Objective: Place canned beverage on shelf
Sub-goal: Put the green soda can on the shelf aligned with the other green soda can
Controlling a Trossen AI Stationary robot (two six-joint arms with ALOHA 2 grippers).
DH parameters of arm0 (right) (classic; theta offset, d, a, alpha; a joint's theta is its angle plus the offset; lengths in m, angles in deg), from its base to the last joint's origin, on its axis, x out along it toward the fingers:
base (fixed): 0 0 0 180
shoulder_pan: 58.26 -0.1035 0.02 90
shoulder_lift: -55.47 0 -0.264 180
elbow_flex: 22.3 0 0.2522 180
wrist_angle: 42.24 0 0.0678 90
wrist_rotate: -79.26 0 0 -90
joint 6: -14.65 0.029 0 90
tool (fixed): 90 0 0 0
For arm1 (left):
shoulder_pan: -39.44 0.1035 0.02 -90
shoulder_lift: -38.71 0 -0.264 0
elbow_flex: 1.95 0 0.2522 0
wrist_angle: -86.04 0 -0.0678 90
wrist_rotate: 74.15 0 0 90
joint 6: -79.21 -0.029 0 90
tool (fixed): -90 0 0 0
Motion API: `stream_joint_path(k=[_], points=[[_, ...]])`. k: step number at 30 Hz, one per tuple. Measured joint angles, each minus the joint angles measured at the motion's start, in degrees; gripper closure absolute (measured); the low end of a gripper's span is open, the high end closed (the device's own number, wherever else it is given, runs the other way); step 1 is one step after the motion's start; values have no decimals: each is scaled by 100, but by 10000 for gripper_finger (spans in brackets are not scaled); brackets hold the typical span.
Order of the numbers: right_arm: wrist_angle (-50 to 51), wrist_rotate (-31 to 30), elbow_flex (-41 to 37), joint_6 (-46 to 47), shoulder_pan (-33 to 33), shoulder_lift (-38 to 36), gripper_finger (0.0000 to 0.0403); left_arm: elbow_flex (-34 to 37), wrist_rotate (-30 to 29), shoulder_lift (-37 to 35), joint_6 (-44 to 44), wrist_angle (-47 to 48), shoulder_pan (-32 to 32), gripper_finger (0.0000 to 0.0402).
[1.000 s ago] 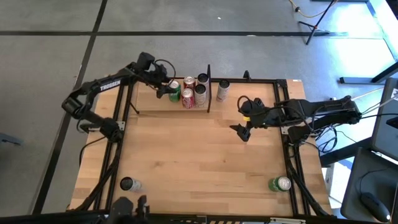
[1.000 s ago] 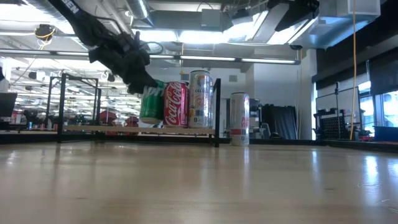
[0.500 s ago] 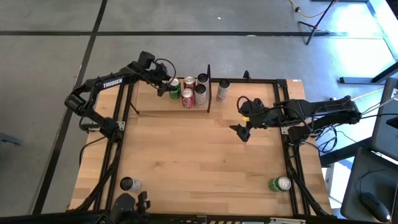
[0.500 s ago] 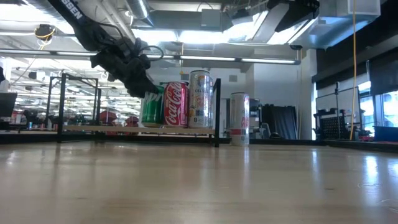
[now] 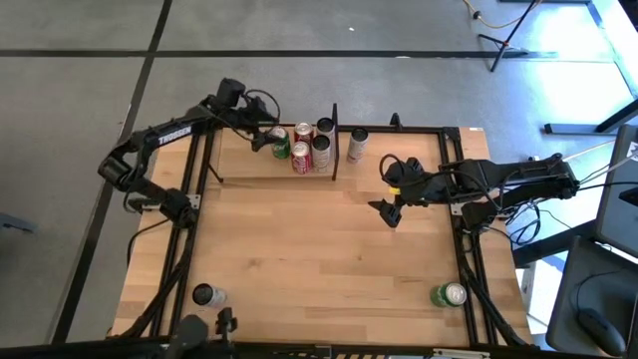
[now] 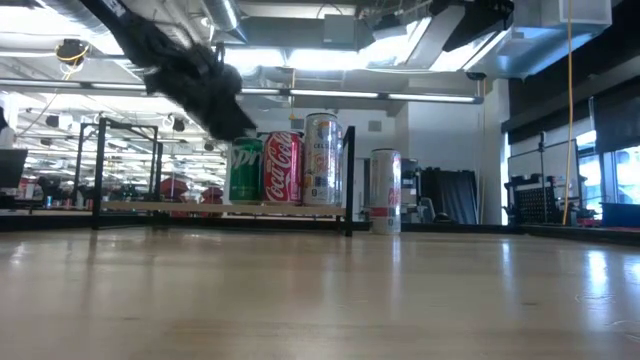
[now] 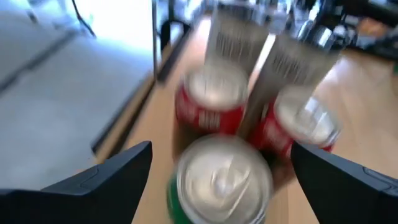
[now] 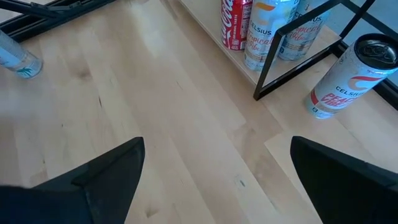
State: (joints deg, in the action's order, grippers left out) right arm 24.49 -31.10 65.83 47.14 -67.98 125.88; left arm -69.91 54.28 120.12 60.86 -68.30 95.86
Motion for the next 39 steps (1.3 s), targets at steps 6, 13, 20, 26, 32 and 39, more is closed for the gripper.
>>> stream_joint_path(k=[6,13,20,26,32,39], points=[[83,45,329,-79,0,-17,15,-485,17,-768,462,-16,-141,29],[616,905,739,-129,-11,-63,15,-534,293,-1302,1022,6,-1461,29],[1351,918,736,183,-720,-35,15,-534,-112,-1322,1796,4,-2948,28],[1970,793,734,1215,-1534,-35,15,-534,-1834,-1288,2399,-545,-3878,28],[2026,46,734,2004,-2451,-35,15,-532,-2383,-1252,2899,-635,-4360,28],[2650,457,732,3725,-3161,-35,15,-532,-2990,-1240,3326,-683,-4925,28]])
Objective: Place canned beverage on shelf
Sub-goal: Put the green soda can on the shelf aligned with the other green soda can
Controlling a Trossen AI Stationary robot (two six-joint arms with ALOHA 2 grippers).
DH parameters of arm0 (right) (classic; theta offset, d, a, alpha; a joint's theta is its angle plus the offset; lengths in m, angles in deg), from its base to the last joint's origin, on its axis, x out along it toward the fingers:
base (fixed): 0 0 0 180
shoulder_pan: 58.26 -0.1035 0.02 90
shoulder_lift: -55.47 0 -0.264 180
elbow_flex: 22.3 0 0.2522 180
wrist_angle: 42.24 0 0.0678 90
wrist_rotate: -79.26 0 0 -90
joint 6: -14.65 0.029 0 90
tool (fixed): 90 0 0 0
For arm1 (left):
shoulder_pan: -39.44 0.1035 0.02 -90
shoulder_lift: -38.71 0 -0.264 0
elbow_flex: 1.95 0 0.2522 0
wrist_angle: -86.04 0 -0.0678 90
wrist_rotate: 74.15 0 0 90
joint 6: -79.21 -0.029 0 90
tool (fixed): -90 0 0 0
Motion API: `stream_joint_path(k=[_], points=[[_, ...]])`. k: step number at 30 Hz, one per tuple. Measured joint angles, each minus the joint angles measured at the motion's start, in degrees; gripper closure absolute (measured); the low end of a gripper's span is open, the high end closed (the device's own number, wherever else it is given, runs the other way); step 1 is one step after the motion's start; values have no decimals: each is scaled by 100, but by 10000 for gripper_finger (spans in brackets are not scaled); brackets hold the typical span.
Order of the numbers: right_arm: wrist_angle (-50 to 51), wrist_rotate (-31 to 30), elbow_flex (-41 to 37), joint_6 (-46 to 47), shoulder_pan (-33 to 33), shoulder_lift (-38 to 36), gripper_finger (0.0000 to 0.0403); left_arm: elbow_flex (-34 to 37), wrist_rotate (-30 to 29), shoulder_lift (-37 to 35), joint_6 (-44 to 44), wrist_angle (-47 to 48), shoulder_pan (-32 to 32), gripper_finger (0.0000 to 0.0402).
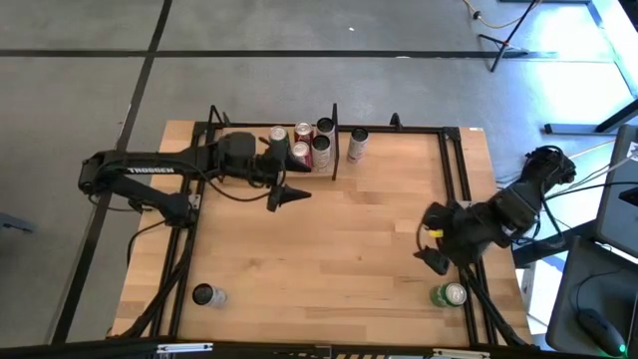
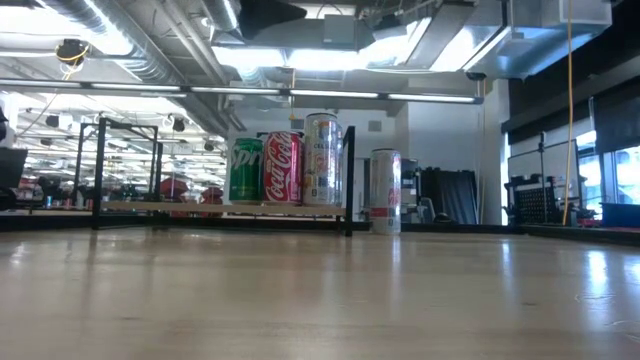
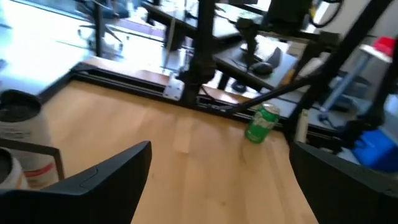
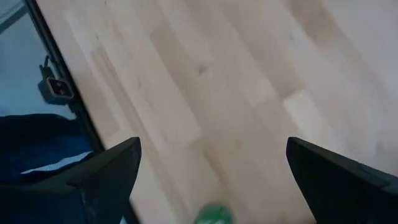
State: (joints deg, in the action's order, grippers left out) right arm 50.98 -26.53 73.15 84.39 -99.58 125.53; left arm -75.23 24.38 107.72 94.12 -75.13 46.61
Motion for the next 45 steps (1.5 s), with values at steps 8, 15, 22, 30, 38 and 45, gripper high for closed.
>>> stream_joint_path(k=[8,15,22,30,38,45], points=[[953,526,0,2237,-1101,67,15,0,-643,0,-2,-215,-478,28],[629,871,-2,2782,-1666,236,15,0,-653,76,5,-186,-526,28],[680,1675,-2,3344,-1685,705,15,0,-655,204,111,-223,-553,28],[793,2148,-34,3525,-1683,1317,15,4,-642,291,147,-183,-552,28],[-512,2696,-1041,3531,-1681,1313,15,2,-641,316,149,-209,-550,28],[-1227,2808,-1957,3483,-1678,1307,15,2,-636,317,149,-208,-550,28]])
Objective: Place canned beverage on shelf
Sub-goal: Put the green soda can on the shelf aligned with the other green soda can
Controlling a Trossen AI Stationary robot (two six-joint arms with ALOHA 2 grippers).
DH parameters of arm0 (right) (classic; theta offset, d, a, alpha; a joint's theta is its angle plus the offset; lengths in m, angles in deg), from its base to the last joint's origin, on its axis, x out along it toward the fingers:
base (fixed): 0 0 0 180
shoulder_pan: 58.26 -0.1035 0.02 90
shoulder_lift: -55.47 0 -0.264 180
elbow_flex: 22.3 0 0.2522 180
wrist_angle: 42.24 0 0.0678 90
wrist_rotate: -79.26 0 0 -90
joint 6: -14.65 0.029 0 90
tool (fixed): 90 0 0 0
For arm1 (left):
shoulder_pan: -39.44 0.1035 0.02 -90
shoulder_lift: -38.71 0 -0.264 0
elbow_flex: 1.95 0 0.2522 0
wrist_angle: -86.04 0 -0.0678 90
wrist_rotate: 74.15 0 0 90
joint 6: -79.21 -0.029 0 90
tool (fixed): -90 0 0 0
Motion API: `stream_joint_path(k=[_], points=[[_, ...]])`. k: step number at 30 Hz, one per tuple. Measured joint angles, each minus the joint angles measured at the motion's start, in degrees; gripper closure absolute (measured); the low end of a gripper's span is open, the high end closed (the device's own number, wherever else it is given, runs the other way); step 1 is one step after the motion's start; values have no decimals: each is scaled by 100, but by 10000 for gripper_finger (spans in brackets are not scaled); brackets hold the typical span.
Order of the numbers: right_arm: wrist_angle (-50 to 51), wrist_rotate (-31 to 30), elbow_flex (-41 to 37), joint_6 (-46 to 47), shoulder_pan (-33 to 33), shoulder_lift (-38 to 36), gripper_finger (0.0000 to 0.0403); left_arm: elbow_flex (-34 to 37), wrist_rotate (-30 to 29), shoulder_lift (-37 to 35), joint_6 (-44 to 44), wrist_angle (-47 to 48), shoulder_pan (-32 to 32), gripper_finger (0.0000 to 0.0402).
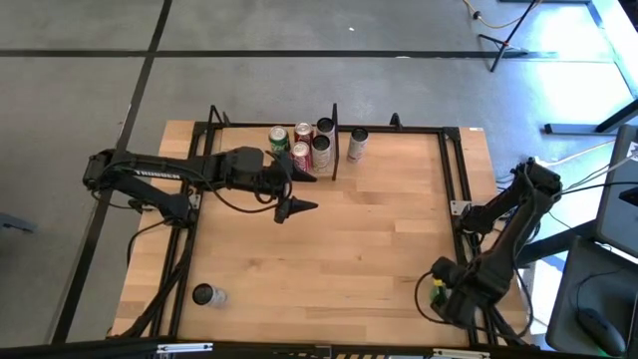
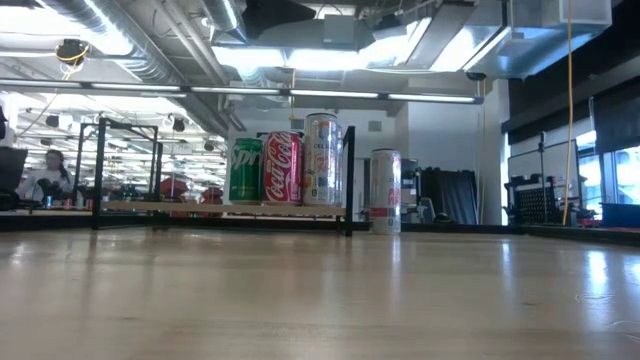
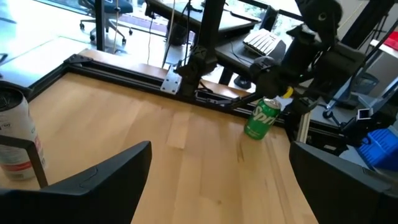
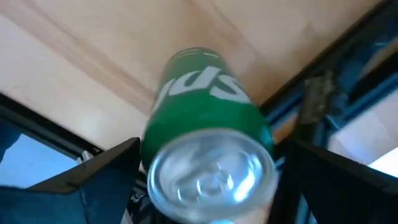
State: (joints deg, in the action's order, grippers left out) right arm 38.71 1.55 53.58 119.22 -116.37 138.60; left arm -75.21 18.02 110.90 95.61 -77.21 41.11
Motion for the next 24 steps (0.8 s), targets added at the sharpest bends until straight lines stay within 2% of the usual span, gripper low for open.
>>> stream_joint_path(k=[5,8,11,14,19,24], points=[[-858,143,-456,-161,0,0,23,0,2,-1,0,-1,0,28],[-993,188,-560,-228,0,0,60,0,4,-1,0,-1,0,28],[-989,195,-590,-431,0,-13,123,0,4,-1,-1,1,0,28],[-885,102,-587,-787,15,-15,131,0,38,-1,27,-1,0,28],[-564,-199,-399,-2215,348,6,131,0,618,0,160,2,0,28],[127,-395,120,-4439,1227,0,131,0,1303,-2,398,165,-58,28]])
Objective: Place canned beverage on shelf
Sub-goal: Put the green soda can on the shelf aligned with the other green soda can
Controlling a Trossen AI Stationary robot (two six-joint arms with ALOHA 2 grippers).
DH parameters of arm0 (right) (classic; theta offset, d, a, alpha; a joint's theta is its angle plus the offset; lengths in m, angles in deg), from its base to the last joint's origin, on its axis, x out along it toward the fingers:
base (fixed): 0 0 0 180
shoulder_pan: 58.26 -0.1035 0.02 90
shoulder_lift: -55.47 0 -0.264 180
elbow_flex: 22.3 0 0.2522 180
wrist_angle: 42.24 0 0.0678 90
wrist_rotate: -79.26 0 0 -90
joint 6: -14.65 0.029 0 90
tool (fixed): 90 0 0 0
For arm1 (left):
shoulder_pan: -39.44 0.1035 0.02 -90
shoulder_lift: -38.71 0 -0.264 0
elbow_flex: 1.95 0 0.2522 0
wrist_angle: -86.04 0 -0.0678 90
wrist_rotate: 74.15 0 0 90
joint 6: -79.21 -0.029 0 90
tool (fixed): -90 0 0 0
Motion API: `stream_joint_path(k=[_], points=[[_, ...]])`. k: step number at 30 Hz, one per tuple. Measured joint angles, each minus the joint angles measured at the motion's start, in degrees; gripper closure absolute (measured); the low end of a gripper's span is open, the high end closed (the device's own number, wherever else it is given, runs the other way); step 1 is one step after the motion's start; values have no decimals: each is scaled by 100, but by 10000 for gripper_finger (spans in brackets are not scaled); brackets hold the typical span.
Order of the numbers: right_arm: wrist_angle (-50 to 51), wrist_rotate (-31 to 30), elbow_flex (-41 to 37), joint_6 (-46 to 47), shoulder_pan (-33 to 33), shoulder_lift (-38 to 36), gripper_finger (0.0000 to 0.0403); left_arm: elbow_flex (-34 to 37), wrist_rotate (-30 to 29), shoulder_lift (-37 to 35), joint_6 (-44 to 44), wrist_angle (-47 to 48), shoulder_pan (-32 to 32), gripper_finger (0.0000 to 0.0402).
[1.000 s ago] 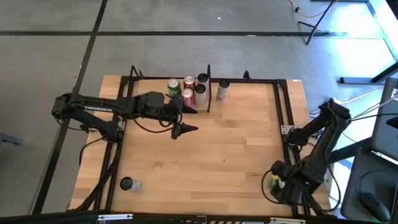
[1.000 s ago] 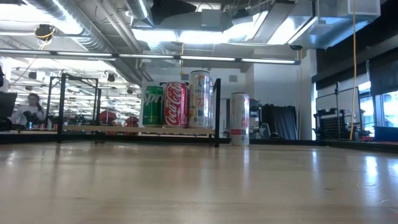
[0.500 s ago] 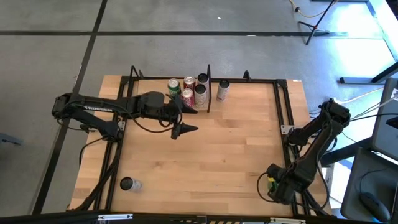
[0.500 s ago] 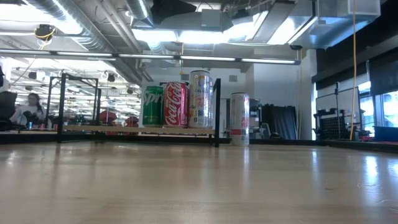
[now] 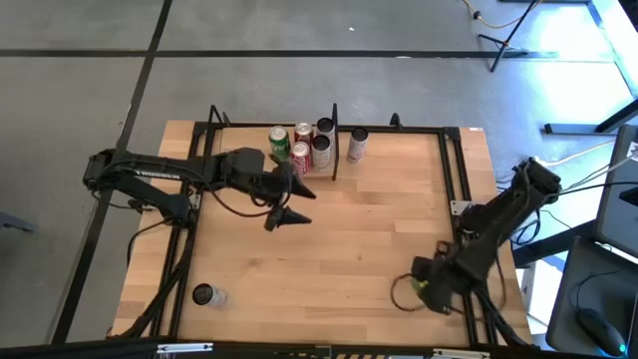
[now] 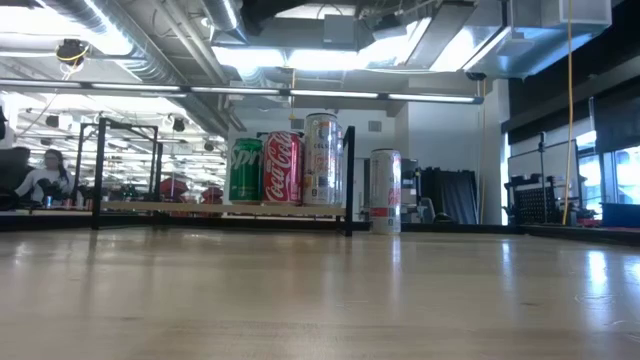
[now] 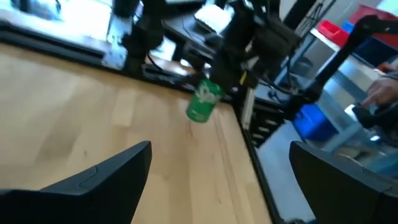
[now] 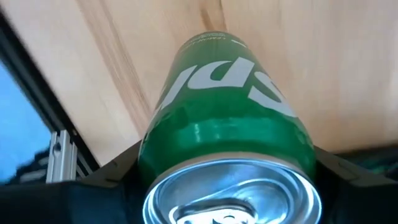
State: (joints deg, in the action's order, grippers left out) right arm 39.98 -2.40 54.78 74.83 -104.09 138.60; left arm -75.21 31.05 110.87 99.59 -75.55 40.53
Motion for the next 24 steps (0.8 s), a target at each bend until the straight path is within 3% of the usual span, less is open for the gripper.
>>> stream_joint_path(k=[5,13,18,24], points=[[218,-216,269,-2122,1393,0,131,0,-412,80,67,373,-414,28],[-6,-729,772,-4519,3448,380,131,2,-1234,376,357,1063,-1093,28],[-61,-820,1448,-5568,4079,1042,131,4,-1273,579,669,1542,-1354,28],[42,-782,2226,-6163,4312,1992,131,4,-1275,627,800,1627,-1475,28]])
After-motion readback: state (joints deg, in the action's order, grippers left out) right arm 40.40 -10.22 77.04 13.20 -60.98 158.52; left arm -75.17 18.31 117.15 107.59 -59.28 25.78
